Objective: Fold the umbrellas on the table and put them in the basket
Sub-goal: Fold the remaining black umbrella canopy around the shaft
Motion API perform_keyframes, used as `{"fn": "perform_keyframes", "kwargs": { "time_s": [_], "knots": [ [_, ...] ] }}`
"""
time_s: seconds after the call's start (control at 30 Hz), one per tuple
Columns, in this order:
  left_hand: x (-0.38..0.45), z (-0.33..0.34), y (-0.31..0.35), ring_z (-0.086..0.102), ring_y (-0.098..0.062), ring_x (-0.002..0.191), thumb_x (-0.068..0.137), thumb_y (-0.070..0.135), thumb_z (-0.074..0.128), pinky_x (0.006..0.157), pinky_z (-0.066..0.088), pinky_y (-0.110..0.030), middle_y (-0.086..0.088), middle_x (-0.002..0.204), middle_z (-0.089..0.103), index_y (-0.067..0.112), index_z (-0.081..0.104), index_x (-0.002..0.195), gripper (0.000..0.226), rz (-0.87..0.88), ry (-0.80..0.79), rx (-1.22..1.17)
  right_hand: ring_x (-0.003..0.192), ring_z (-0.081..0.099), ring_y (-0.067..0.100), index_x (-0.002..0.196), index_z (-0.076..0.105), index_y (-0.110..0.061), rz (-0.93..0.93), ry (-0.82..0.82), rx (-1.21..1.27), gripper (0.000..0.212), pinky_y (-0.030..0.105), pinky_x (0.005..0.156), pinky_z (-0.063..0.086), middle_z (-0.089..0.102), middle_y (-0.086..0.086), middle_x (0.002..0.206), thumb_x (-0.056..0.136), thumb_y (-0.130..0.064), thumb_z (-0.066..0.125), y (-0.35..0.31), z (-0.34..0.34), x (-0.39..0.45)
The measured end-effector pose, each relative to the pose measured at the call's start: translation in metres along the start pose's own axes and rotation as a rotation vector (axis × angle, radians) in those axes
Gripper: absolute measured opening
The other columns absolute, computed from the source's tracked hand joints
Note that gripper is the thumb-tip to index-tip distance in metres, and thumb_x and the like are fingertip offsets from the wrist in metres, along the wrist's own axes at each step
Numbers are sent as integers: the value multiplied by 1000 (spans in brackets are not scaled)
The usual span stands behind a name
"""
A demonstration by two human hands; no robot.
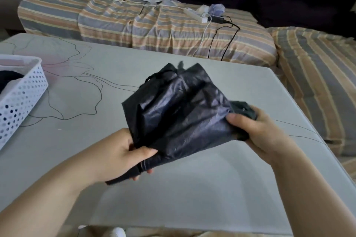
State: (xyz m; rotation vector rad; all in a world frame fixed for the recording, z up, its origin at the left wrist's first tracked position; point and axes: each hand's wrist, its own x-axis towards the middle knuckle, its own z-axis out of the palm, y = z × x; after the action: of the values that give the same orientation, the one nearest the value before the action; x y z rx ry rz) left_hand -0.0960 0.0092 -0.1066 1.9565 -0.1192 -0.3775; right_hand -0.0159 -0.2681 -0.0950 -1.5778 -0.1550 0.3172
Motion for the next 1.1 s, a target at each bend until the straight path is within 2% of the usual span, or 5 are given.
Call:
{"fn": "perform_keyframes", "kwargs": {
  "time_s": [0.1,0.27,0.43,0.67,1.1],
  "knots": [
    [5,-12,-20,43,-6,47,70,76,43,52,38,-27,7,49,48,15,50,65,61,47,52,367,78,65,20,95,71,-30,78,-124,-327,47,35,67,52,72,6,91,51,-34,85,12,3,-5],
    [20,-10,-38,35,-12,46,75,69,36,46,25,-22,7,47,44,30,43,51,46,23,162,646,66,59,10,89,66,-21,104,11,-499,26,24,65,47,64,-7,74,70,-14,83,41,19,3],
    [33,-1,-64,54,-28,66,91,35,56,58,37,-30,2,56,47,20,42,59,38,-72,261,534,52,45,3,76,58,-18,120,80,-480,18,15,51,36,49,-5,67,82,-17,75,67,34,9],
    [38,21,-58,39,-17,52,83,36,65,75,27,-30,4,43,34,16,37,52,46,-200,588,455,73,57,18,91,60,-14,123,199,-655,20,24,57,41,62,6,89,84,-28,72,70,49,4],
    [41,45,-61,48,-18,57,78,45,66,71,13,-30,6,52,49,21,36,68,40,-278,868,515,89,41,28,58,36,-9,73,456,-713,50,38,72,40,42,4,62,86,-38,65,85,77,2]
  ]
}}
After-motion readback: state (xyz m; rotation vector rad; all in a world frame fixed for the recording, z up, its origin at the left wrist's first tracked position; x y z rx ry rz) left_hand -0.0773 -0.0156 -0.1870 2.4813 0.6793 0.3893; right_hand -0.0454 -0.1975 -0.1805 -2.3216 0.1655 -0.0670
